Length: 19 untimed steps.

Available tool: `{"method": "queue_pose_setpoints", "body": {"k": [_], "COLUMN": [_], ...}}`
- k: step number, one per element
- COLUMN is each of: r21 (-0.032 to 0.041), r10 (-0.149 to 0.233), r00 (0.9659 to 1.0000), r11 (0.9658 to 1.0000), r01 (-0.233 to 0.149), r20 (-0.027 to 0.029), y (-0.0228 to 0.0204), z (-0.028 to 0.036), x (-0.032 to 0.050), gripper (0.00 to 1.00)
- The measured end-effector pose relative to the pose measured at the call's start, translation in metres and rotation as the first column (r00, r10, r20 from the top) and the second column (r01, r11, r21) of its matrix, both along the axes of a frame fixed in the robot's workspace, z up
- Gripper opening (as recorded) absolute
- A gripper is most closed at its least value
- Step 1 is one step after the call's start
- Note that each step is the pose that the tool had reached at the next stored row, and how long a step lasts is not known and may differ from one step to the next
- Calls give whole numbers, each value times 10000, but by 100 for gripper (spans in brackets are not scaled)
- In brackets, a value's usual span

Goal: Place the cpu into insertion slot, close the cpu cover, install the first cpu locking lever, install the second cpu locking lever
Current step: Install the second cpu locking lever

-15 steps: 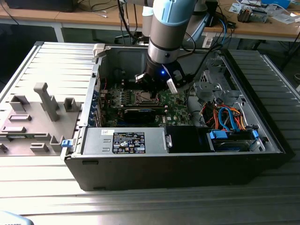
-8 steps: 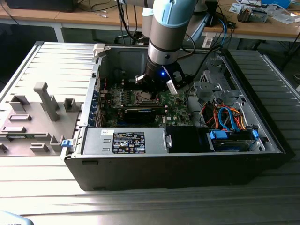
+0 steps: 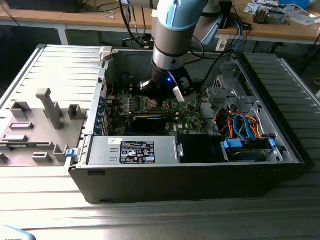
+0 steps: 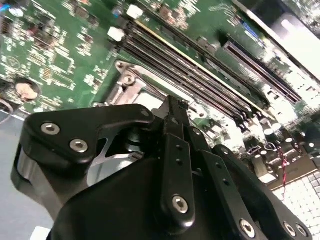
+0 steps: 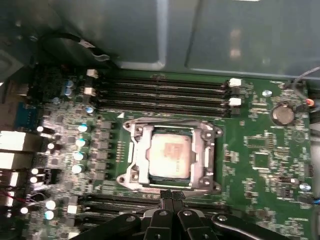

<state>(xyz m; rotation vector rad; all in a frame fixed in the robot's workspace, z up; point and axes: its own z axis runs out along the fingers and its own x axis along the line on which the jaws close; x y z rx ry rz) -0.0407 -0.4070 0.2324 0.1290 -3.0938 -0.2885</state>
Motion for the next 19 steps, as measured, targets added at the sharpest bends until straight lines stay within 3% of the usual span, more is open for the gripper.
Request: {"method": "queue_pose_setpoints", "body": {"k": [1, 2, 3, 7, 19], "r21": [16, 31, 32, 30, 33], "r10": [0, -1, -1, 34, 326], "r00": [10000, 10000, 10000, 10000, 9995], "r11": [10000, 10000, 10000, 10000, 9995], "r01": [0, 1, 1, -34, -326], "r20": [0, 1, 1, 0, 1], "y": [-5, -123, -124, -121, 68], "z": [-25, -64, -112, -160, -303], "x": [-149, -266, -368, -389, -425], "gripper": [11, 11, 11, 11, 11]}}
